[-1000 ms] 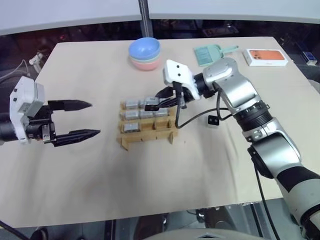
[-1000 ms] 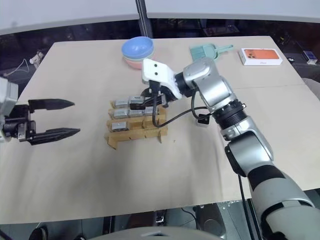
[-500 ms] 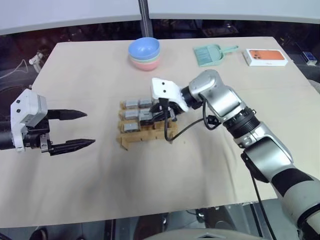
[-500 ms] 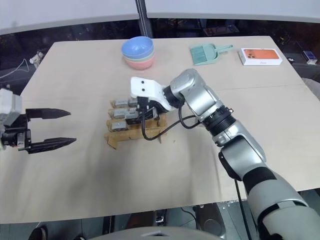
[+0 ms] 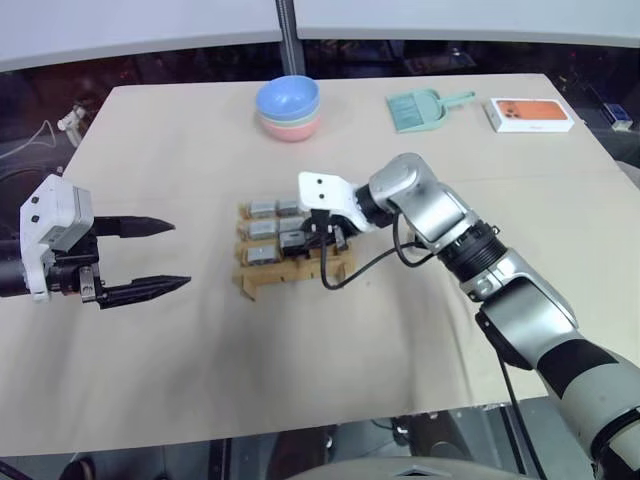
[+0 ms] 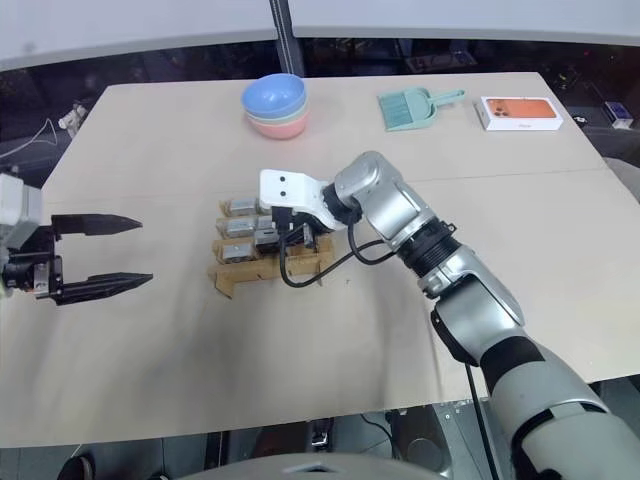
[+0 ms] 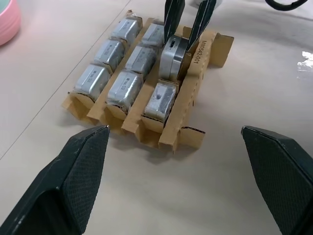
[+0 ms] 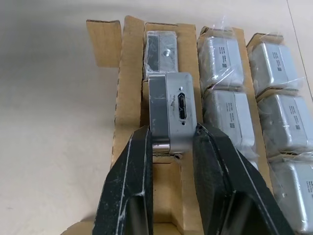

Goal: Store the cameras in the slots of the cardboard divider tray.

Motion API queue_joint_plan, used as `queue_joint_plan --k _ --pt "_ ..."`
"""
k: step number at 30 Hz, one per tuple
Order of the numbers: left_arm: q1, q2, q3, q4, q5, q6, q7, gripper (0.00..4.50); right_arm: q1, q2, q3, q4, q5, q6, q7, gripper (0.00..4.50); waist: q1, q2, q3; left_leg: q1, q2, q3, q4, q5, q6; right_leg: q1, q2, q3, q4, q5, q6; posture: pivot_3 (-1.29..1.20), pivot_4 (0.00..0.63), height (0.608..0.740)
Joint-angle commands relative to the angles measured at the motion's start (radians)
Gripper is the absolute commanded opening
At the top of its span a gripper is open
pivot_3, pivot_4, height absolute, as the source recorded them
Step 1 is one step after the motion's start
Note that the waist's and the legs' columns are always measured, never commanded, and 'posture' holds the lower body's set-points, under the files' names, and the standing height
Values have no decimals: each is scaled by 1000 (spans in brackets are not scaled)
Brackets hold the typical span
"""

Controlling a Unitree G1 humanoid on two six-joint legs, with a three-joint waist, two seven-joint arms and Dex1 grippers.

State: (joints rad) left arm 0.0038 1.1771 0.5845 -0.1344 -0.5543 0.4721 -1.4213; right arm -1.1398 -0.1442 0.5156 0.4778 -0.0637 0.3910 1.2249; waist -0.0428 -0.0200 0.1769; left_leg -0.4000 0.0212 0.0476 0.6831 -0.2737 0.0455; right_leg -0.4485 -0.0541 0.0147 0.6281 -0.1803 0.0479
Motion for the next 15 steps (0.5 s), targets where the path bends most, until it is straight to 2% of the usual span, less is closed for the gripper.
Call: queue_joint_plan --k 1,10,15 --pt "-9 6 18 1 -8 -17 -6 4500 6 4 29 9 -19 8 22 609 0 0 0 0 0 0 0 0 0 0 0 0 0 0 0 0 150 740" --pt "-10 3 6 9 -7 -26 -7 4500 25 3 47 -43 -26 65 38 609 2 0 0 -1 0 0 0 0 -1 -1 0 0 -1 0 0 0 150 740" --pt "-12 3 2 12 -10 -29 -9 4500 29 6 53 -17 -47 34 13 609 1 0 0 -1 0 0 -1 0 -1 -1 0 0 -1 0 0 0 150 740"
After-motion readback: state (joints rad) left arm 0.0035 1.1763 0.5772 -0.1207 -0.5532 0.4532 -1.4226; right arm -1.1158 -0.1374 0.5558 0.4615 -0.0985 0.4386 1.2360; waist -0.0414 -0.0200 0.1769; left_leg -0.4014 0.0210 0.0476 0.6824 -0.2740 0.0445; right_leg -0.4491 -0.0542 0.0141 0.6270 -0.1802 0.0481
